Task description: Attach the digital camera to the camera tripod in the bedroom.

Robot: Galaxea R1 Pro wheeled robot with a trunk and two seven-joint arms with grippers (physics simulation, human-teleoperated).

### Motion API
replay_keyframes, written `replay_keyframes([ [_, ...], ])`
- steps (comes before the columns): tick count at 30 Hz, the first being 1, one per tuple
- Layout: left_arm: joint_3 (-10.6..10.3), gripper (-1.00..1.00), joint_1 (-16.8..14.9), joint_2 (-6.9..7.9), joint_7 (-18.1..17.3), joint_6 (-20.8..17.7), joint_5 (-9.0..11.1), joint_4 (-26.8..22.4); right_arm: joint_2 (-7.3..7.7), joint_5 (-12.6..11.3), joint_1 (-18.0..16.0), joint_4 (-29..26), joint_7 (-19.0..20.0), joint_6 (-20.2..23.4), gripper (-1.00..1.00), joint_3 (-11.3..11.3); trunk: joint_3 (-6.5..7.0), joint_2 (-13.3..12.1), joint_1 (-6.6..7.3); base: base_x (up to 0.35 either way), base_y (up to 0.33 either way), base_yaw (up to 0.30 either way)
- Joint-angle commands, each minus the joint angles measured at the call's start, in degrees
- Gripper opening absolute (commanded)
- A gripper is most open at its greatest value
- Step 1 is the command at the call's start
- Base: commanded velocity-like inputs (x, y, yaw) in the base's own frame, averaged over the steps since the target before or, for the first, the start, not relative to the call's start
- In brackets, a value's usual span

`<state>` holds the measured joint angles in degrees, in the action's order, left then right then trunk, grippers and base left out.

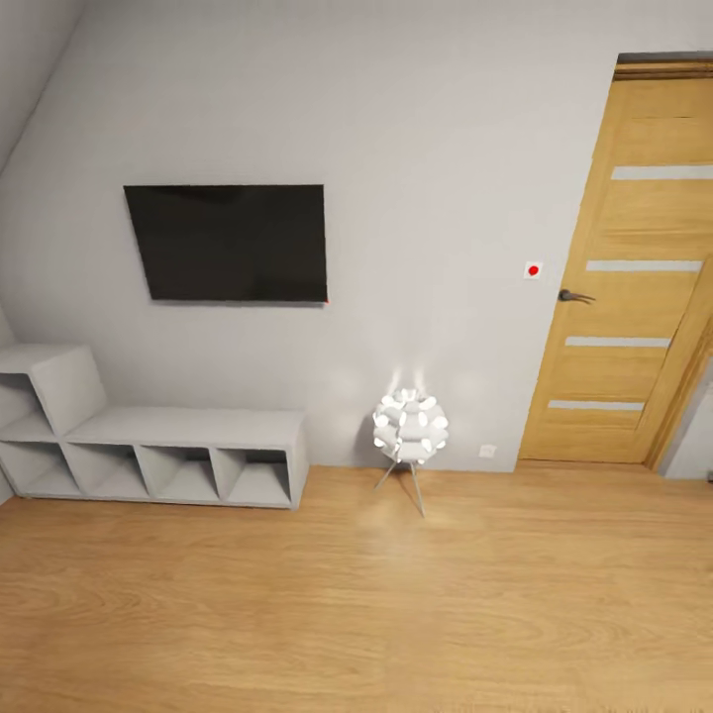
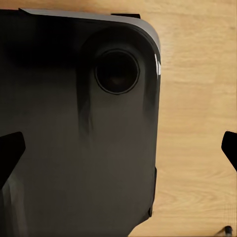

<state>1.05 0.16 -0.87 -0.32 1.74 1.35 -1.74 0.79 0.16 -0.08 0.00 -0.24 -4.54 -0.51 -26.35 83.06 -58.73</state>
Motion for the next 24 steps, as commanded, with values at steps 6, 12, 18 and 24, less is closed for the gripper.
replay_keyframes([
  [6,0.1,1.0,0.0,0.0,0.0,0.1,0.1,-0.1,0.0,0.0,0.0,0.0,0.0,-0.2,1.0,0.0,-0.04,0.0,0.0,0.0,0.0,-0.256],
  [12,0.1,1.0,0.0,0.0,0.0,0.1,0.1,-0.1,0.0,0.0,0.0,0.0,0.0,-0.2,1.0,-0.1,-0.04,0.0,0.0,0.0,0.0,-0.263],
  [18,0.1,1.0,0.0,0.0,0.0,0.1,0.1,0.0,0.07,0.0,0.0,0.0,0.1,-0.2,1.0,0.0,-0.04,0.0,0.0,0.0,0.0,-0.276],
  [24,0.1,1.0,0.0,0.05,0.0,0.1,0.1,0.0,0.1,0.0,0.0,0.0,0.4,-0.2,1.0,0.0,-0.04,0.0,0.0,0.0,0.0,-0.282],
])
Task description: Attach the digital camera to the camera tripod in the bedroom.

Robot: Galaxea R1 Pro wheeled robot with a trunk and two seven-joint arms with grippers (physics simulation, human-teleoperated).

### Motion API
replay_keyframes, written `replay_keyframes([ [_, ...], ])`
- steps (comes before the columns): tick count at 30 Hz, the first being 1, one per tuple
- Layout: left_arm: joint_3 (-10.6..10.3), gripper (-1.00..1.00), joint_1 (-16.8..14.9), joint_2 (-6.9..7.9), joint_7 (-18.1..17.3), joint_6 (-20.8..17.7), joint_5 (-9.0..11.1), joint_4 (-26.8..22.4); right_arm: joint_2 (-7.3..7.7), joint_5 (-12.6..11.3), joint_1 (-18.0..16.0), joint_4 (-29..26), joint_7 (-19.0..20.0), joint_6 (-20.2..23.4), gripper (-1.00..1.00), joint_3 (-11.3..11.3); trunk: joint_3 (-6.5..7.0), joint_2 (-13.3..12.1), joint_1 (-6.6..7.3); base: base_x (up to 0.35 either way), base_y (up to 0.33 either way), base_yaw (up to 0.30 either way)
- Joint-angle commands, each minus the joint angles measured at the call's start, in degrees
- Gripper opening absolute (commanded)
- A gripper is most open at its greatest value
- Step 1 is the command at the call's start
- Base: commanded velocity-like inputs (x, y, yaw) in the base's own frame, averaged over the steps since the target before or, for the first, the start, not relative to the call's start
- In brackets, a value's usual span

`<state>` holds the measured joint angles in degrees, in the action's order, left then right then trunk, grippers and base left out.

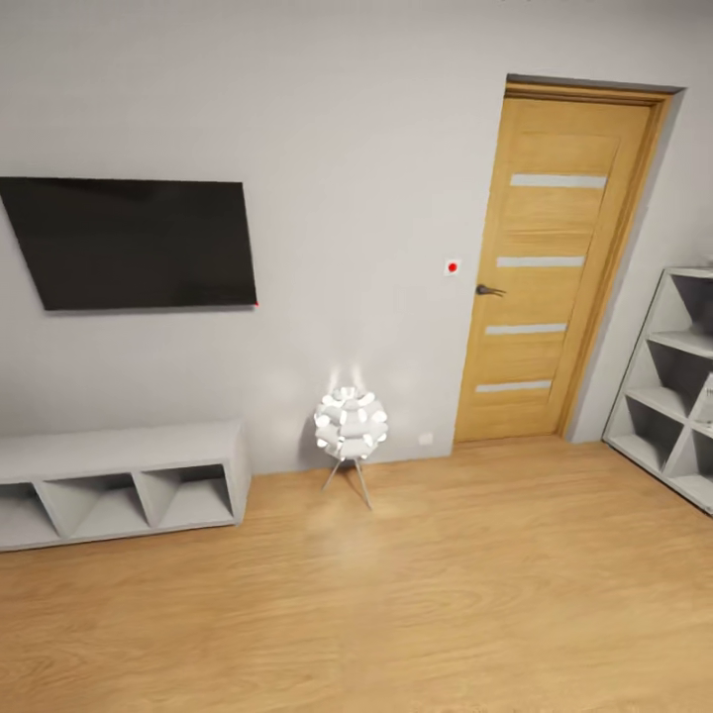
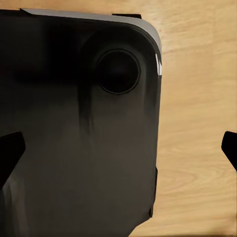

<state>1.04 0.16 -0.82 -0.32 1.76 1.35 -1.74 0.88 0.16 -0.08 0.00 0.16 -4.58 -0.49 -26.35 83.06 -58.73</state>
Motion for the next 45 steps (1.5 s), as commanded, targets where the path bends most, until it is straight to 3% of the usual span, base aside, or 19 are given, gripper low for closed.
replay_keyframes([
  [1,0.1,1.0,0.0,0.0,0.0,0.1,0.1,0.0,0.02,0.0,0.0,0.0,0.0,-0.2,1.0,0.0,-0.04,0.0,0.0,0.0,0.0,-0.283],
  [45,0.7,1.0,0.0,0.12,0.1,0.2,0.2,-0.1,0.05,0.0,0.0,0.0,0.0,-0.2,1.0,0.0,-0.04,0.0,0.0,0.0,0.0,-0.283],
])
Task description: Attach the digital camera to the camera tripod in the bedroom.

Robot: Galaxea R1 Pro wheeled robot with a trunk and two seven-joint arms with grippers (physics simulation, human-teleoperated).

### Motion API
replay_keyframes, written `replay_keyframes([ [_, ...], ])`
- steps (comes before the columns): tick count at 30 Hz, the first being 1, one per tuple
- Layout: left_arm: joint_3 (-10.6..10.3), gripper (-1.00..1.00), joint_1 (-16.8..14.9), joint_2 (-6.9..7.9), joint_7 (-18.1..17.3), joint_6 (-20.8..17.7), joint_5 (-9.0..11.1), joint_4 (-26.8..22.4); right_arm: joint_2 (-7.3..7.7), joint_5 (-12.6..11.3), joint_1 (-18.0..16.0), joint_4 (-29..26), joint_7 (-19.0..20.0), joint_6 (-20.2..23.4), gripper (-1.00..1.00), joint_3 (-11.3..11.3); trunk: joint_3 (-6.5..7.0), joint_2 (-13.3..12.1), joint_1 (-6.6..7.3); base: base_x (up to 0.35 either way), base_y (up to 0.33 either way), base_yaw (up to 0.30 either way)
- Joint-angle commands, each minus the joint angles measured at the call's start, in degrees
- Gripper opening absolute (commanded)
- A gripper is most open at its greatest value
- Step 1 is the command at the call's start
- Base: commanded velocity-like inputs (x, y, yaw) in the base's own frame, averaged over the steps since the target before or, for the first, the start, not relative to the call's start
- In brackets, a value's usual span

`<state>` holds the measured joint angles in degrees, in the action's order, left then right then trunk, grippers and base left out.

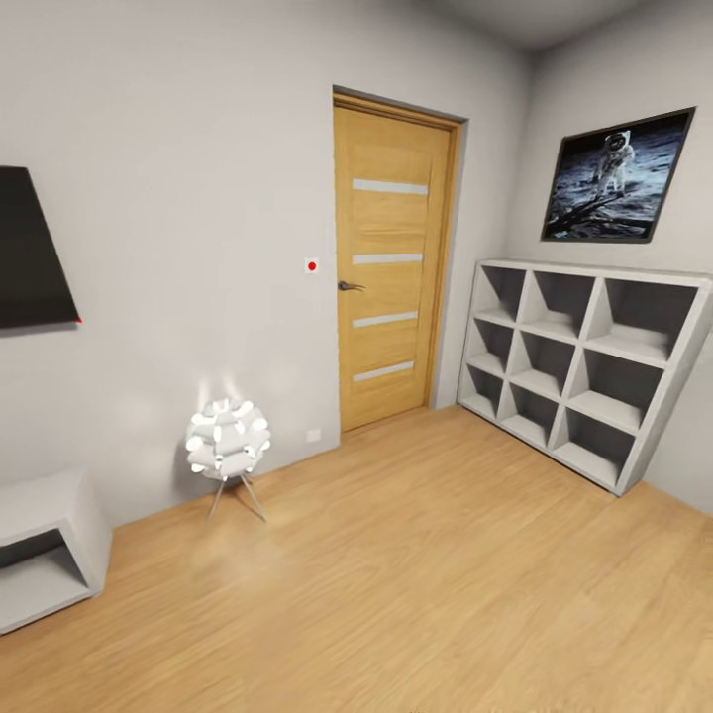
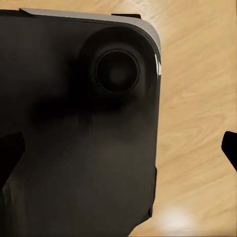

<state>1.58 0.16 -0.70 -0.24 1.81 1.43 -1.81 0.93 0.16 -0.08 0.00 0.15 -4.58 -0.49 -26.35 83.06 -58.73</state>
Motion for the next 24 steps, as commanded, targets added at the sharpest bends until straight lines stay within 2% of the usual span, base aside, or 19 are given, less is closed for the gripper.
replay_keyframes([
  [1,0.1,1.0,0.0,-0.01,0.0,0.1,0.1,0.0,-0.01,0.0,0.0,0.0,0.0,-0.2,1.0,0.0,-0.04,0.0,0.0,0.0,0.0,-0.283],
  [12,0.1,1.0,0.0,-0.01,0.0,0.1,0.1,0.0,-0.05,0.0,0.0,0.0,-0.3,-0.2,1.0,0.0,-0.04,0.0,0.0,0.0,0.0,-0.272],
  [24,0.2,1.0,0.0,-0.01,0.0,0.1,0.1,0.0,0.04,0.1,0.0,0.0,-0.3,0.0,1.0,-0.1,-0.04,0.0,0.0,0.0,0.0,-0.043],
])
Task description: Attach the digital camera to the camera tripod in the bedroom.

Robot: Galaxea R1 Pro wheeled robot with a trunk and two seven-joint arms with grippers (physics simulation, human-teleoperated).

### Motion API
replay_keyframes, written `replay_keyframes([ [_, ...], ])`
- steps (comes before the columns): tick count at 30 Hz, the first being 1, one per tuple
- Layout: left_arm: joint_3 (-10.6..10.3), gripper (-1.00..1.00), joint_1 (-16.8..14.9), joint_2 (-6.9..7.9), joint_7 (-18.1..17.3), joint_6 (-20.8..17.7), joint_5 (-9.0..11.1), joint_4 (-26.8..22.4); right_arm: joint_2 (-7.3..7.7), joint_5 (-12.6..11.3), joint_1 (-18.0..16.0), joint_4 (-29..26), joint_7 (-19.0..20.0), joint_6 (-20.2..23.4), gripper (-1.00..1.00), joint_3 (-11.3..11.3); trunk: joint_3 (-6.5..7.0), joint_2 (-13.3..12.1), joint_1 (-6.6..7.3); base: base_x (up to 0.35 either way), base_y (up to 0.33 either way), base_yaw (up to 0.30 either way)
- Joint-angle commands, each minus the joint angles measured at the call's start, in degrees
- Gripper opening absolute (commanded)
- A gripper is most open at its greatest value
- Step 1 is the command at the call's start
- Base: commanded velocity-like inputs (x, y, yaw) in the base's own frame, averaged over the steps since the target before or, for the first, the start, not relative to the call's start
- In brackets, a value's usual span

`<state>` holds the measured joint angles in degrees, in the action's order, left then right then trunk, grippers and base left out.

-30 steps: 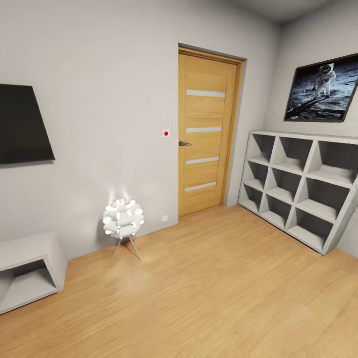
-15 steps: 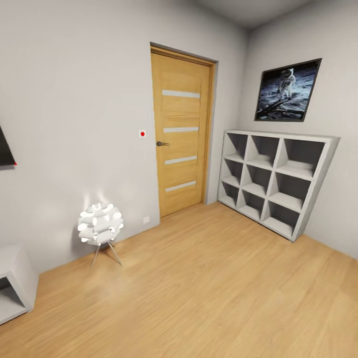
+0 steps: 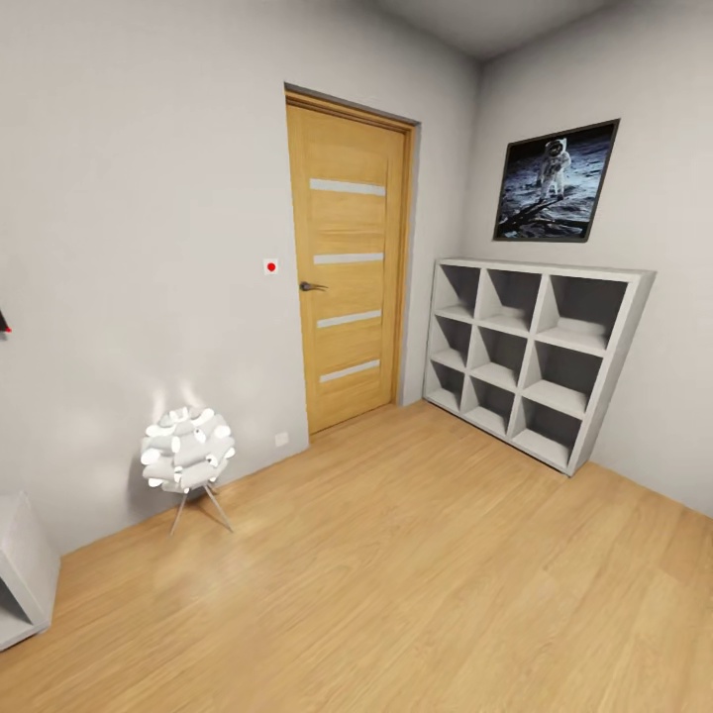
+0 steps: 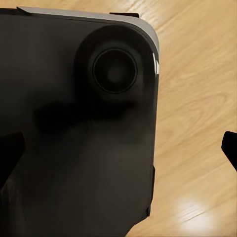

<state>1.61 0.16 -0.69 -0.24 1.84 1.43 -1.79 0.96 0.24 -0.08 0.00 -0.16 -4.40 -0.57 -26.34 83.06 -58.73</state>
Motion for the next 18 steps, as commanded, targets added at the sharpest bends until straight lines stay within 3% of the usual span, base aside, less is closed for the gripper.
replay_keyframes([
  [1,0.1,1.0,0.0,-0.01,0.0,0.1,0.1,-0.1,0.01,0.0,0.0,0.0,0.0,-0.2,1.0,-0.1,-0.04,0.0,0.0,0.0,0.0,-0.002],
  [18,0.1,1.0,0.0,-0.01,0.0,0.1,0.2,-0.1,-0.22,0.0,0.0,0.0,-0.2,-0.4,1.0,0.0,-0.04,0.0,0.0,0.0,0.0,-0.012],
])
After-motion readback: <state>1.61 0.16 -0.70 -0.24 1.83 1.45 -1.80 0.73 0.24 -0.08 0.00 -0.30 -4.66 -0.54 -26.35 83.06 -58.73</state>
